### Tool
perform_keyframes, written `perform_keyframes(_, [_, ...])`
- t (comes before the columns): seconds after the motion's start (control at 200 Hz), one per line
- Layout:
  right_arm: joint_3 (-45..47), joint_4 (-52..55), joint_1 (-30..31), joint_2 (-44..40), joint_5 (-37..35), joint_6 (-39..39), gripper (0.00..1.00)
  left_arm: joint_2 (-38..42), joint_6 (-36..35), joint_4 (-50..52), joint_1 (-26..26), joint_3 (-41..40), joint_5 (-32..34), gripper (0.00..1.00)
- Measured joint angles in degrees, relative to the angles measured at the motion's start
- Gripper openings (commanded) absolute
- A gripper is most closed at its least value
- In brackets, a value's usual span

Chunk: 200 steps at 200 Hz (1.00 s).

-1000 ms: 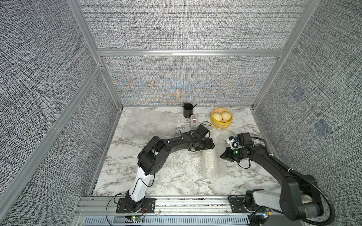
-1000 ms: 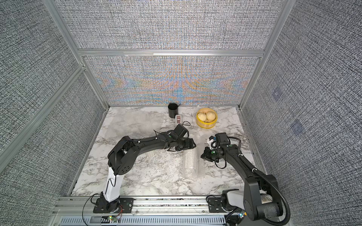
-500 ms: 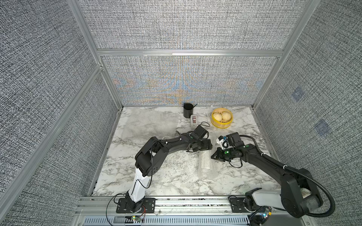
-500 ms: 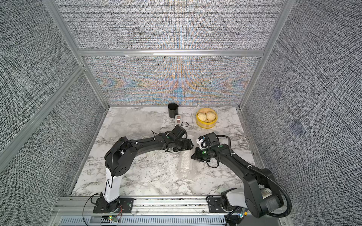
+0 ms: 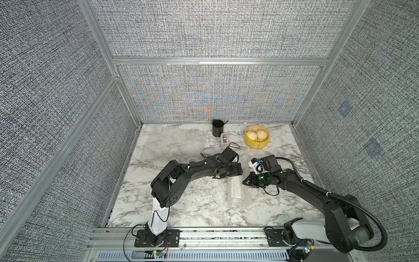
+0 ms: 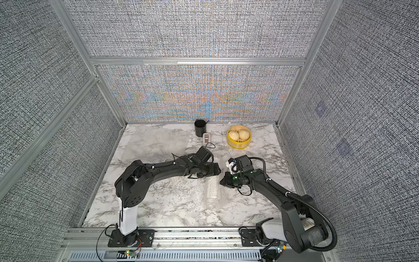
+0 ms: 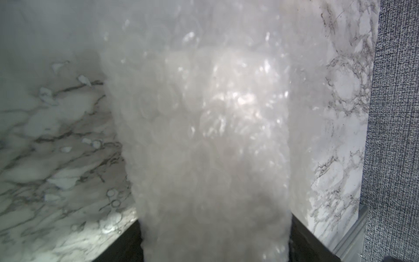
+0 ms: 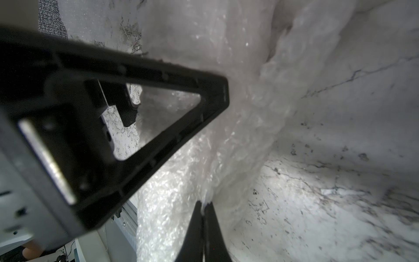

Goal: Wrap vases in bubble wrap
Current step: Wrap the vase in bubble wrap.

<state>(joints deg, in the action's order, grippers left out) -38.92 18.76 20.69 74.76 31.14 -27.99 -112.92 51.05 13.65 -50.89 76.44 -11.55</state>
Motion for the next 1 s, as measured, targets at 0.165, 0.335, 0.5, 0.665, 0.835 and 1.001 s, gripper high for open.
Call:
perform_keyframes(0.165, [0.55, -0.11, -0.07, -0.13, 0.09, 0.13, 0.03, 2.01, -0.07, -0.7, -0.02, -0.57, -0.44, 0.95])
perform_keyframes(0.335, [1.03, -0.81, -0.04, -0.98, 0.79, 0.04, 0.03, 1.99, -1.86, -0.52, -0.02, -0.37, -1.14, 0.97])
perform_keyframes(0.5, [1.07, -1.07, -0.04, -1.7, 1.14, -0.07, 0.02, 1.86, -4.61, -0.22, 0.0, -0.09, -2.95, 0.97])
perform_keyframes(0.665, [1.31, -2.51, 0.02, -1.9, 2.91, -0.11, 0.02, 2.29, -6.75, 0.79, 0.04, -1.05, -4.15, 0.97])
perform_keyframes(0.835, [1.33, -4.35, 0.28, -1.86, 4.87, -0.11, 0.02, 4.15, -6.88, 1.4, 0.44, -2.97, -5.42, 0.99])
perform_keyframes(1.001, [1.29, -6.21, 1.05, -1.31, 5.99, -0.09, 0.02, 5.55, -6.56, 0.98, 1.18, -5.29, -6.19, 0.99])
